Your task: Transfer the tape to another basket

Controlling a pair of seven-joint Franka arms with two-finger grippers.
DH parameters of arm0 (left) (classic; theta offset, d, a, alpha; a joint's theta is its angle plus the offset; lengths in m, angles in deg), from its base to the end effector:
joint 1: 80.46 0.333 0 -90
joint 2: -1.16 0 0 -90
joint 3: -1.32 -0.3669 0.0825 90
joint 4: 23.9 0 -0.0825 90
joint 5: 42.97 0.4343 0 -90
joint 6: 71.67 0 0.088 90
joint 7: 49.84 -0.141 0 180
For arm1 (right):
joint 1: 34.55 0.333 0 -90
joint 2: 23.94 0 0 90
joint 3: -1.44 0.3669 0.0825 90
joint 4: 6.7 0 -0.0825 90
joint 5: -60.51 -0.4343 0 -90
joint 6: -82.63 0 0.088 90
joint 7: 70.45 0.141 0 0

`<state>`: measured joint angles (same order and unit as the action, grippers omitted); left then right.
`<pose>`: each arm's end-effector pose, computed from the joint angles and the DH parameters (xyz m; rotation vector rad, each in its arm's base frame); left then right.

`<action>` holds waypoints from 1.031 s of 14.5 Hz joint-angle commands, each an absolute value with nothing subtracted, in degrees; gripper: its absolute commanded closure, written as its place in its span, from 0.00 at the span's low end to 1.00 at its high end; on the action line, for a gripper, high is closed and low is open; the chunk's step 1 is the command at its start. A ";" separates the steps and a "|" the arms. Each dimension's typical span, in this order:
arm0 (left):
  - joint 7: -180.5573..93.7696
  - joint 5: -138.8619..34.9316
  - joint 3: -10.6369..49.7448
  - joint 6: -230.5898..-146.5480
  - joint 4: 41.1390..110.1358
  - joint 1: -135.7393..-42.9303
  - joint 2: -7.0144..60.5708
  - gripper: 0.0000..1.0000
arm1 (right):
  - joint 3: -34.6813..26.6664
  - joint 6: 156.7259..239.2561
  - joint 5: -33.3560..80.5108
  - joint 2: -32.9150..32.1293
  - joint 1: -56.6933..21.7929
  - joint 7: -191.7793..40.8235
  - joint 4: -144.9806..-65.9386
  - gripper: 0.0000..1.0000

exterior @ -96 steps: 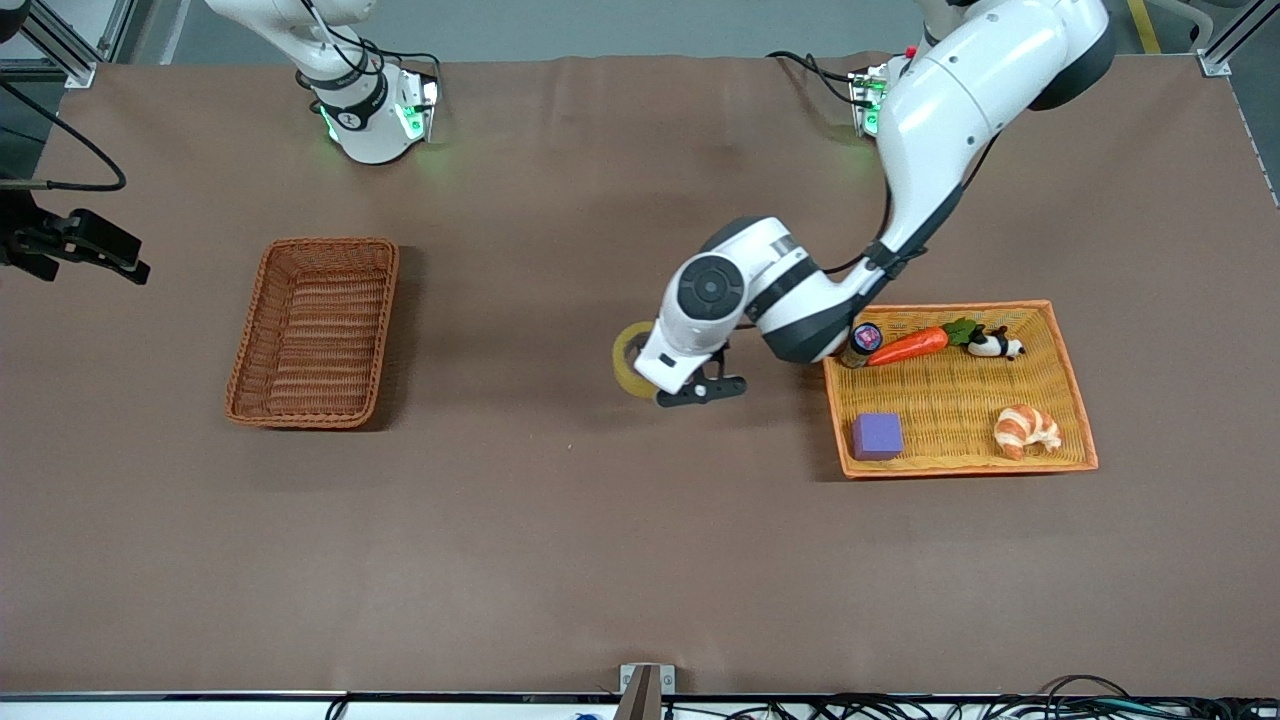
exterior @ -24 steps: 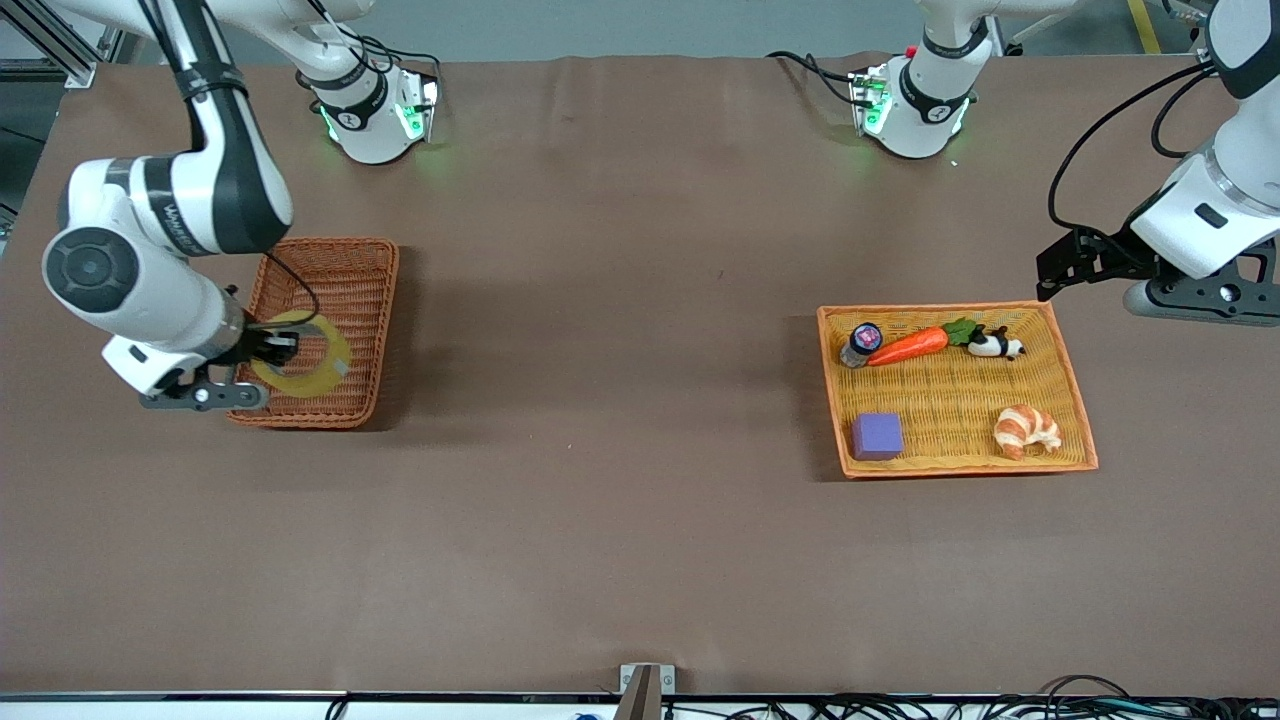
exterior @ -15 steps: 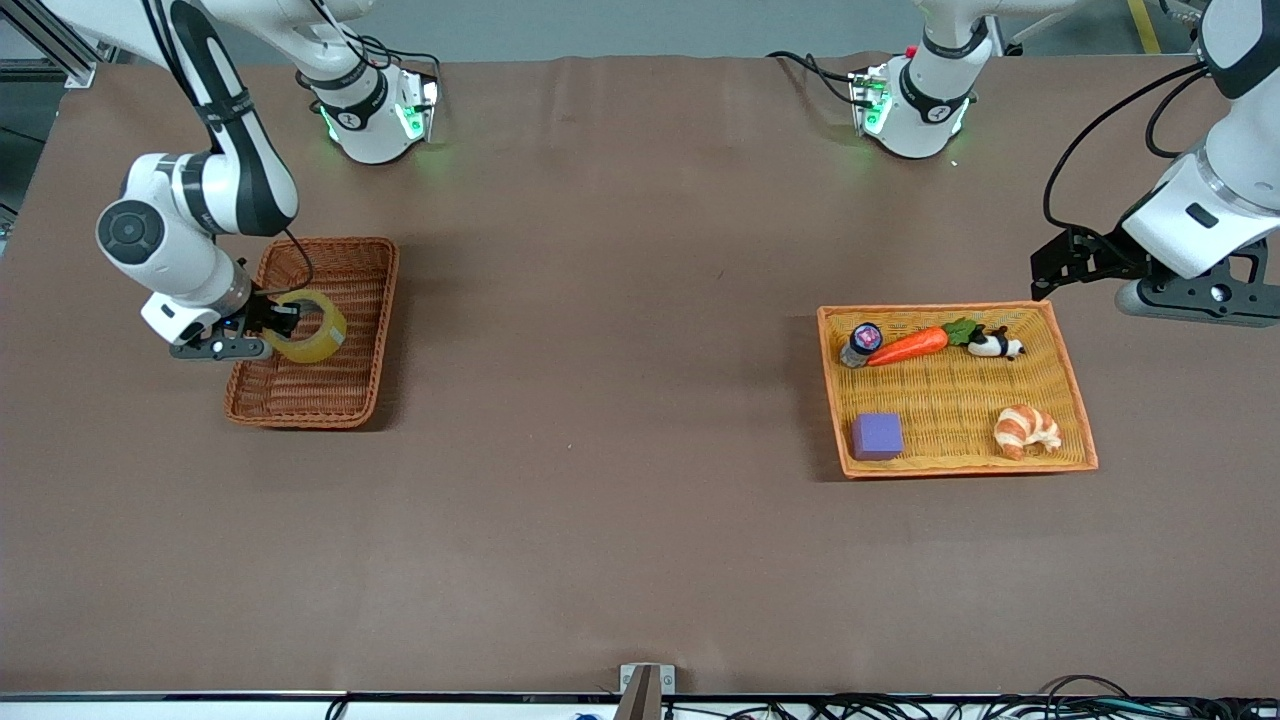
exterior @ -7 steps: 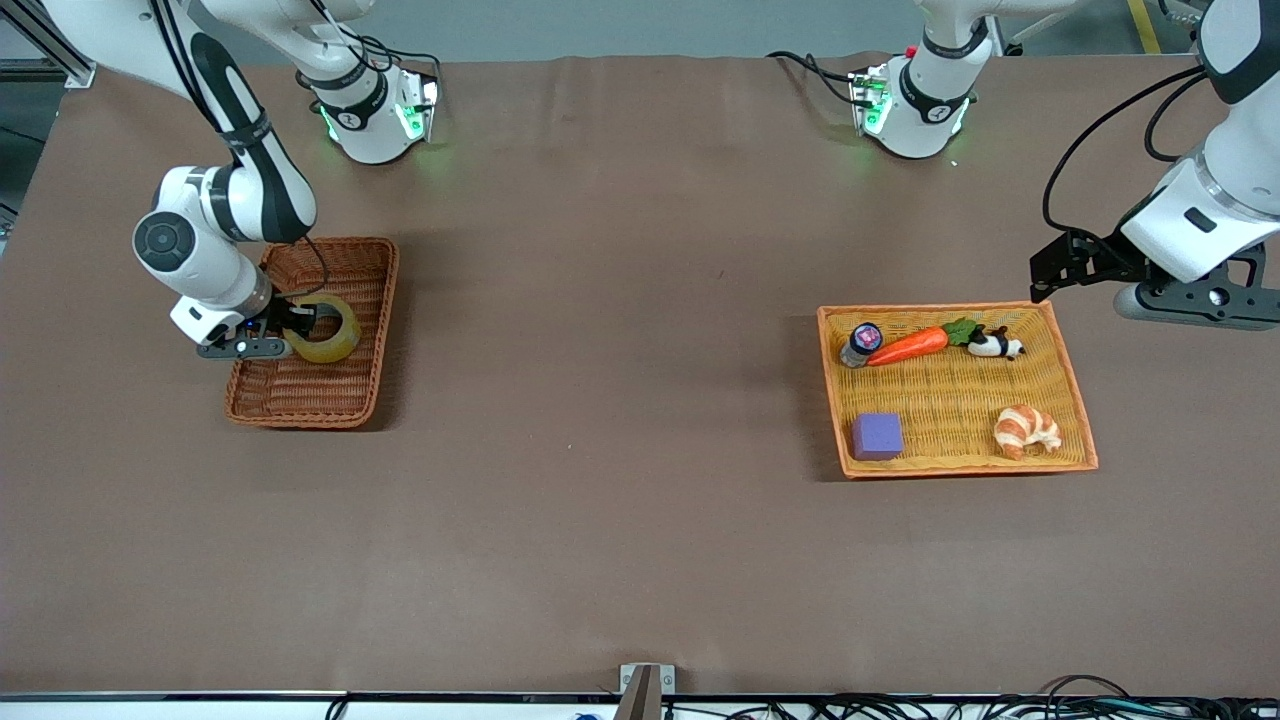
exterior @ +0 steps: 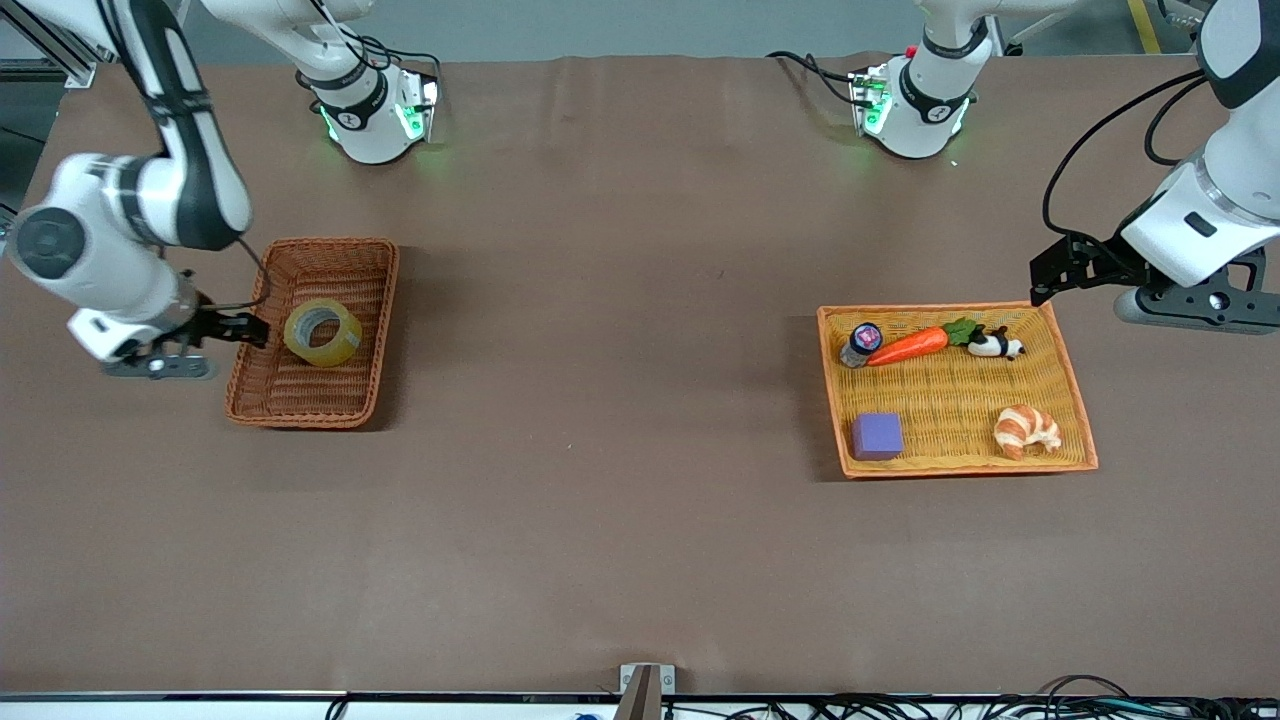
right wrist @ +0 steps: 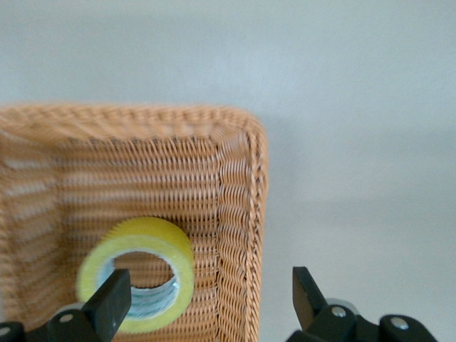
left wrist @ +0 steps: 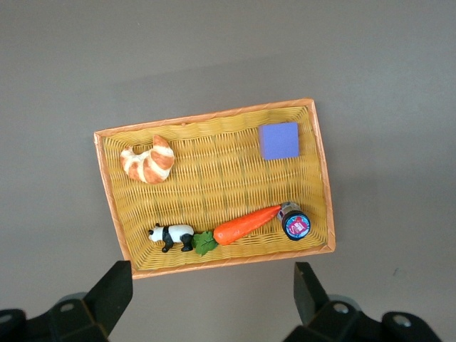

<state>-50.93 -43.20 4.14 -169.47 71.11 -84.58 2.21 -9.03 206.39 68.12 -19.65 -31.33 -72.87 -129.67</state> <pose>0.6174 -0.0754 0.5963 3.1272 -0.2187 0.0472 0.5791 -0.0823 0.3506 3.0235 -0.0106 -0.1064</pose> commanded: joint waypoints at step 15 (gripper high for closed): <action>-50.81 -43.24 4.83 -169.40 69.70 -83.80 3.27 0.00 | -0.32 168.42 61.38 -22.10 -38.60 -69.51 -92.30 0.00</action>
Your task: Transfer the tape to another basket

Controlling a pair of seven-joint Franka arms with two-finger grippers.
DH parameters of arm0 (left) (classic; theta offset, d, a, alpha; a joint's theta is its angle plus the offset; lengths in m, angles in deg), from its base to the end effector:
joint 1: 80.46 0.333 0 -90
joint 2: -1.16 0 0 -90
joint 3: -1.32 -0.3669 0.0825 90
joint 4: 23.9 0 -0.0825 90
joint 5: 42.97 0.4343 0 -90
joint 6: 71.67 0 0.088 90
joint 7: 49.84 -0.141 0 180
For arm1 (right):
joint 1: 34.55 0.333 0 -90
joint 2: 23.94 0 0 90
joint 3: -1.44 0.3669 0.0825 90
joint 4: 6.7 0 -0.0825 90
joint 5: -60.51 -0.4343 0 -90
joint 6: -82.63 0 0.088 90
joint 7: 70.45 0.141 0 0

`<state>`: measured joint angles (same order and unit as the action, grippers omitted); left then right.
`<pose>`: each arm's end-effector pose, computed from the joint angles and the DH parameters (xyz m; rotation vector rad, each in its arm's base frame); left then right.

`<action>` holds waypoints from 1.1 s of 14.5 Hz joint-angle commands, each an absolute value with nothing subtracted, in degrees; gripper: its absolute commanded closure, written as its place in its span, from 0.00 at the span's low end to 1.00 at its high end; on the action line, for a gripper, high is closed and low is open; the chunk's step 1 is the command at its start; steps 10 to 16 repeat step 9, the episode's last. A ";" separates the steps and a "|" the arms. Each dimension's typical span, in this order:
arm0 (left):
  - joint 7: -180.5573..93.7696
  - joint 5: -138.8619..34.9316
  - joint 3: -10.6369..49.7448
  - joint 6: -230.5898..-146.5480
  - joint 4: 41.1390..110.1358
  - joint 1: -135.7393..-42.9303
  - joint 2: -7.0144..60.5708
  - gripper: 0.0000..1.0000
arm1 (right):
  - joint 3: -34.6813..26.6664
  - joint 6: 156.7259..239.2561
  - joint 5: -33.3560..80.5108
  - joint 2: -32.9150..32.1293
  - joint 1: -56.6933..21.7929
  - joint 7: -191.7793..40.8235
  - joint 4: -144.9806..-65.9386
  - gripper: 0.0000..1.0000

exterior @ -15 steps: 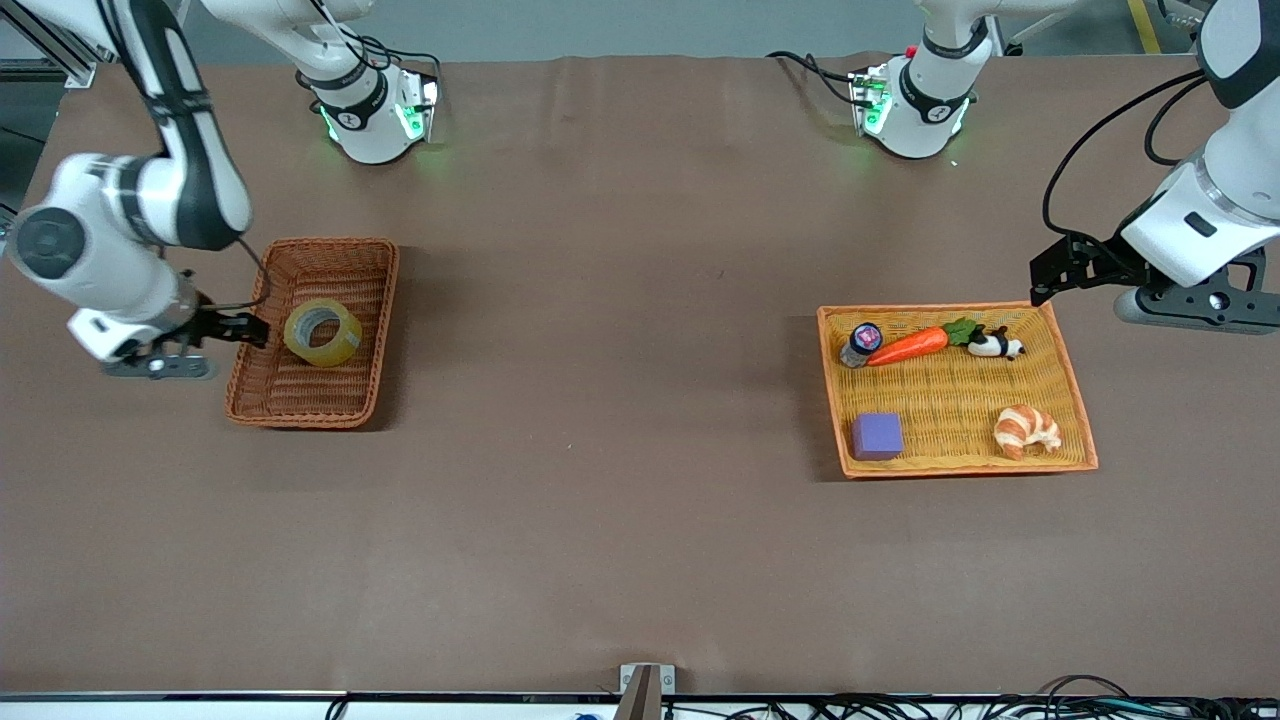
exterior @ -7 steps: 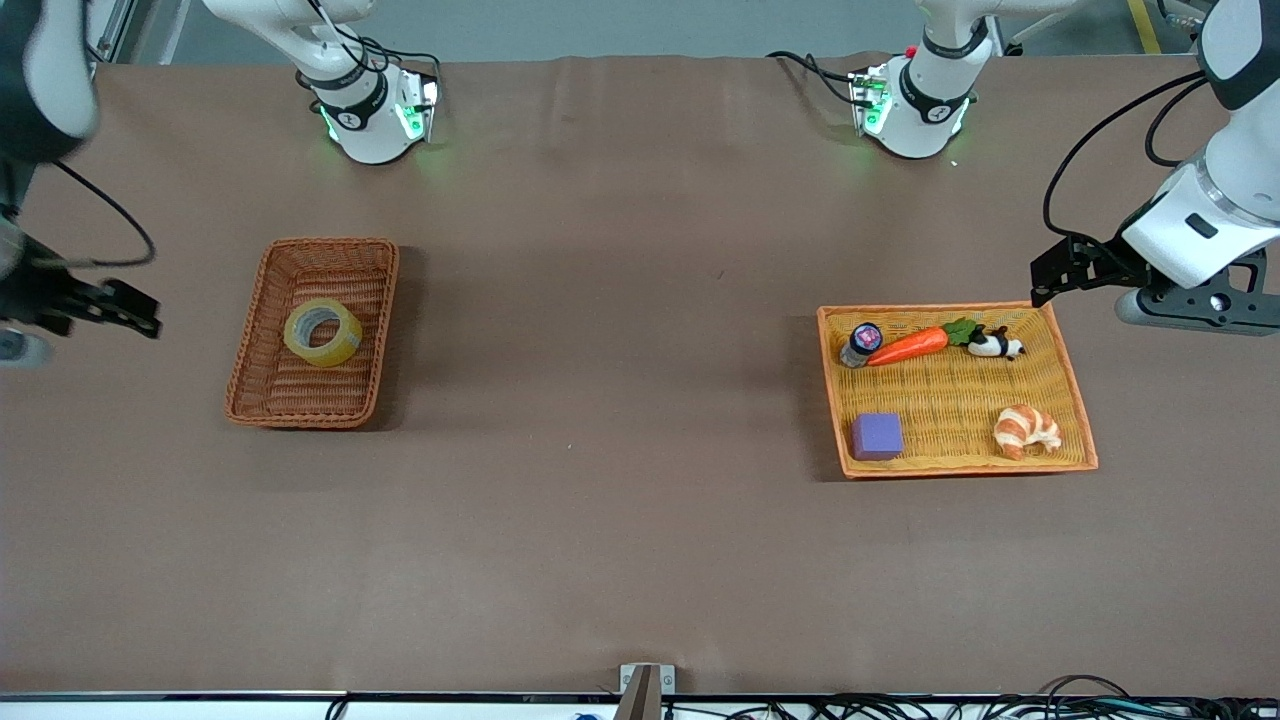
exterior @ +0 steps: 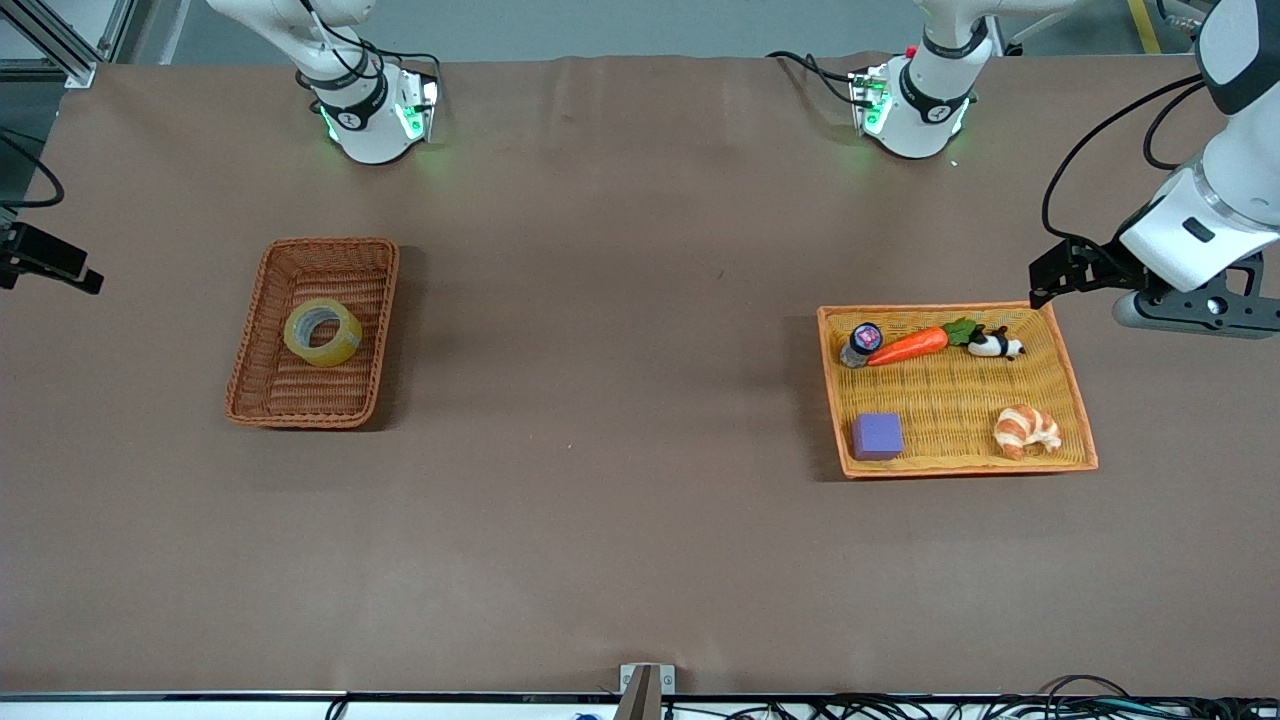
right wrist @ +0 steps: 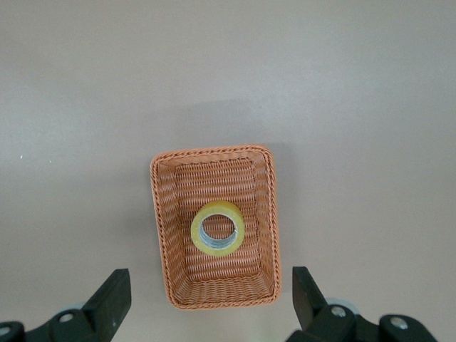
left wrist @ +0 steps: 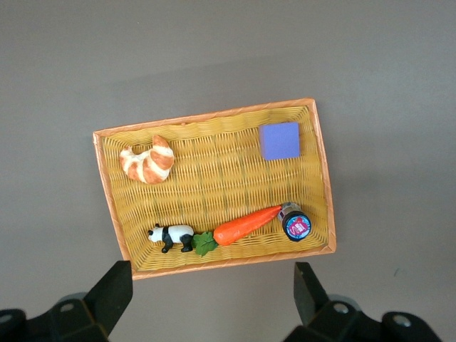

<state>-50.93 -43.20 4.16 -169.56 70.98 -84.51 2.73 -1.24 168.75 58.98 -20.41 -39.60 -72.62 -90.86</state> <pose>0.6203 -0.0751 0.5920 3.1272 -0.2173 0.0390 0.6147 -0.0785 0.6508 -3.1117 0.1488 0.0392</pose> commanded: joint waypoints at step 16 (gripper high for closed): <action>-50.90 -43.32 4.83 -169.58 69.70 -83.80 3.35 0.00 | -0.23 170.96 61.39 -22.71 -38.24 -71.21 -94.59 0.00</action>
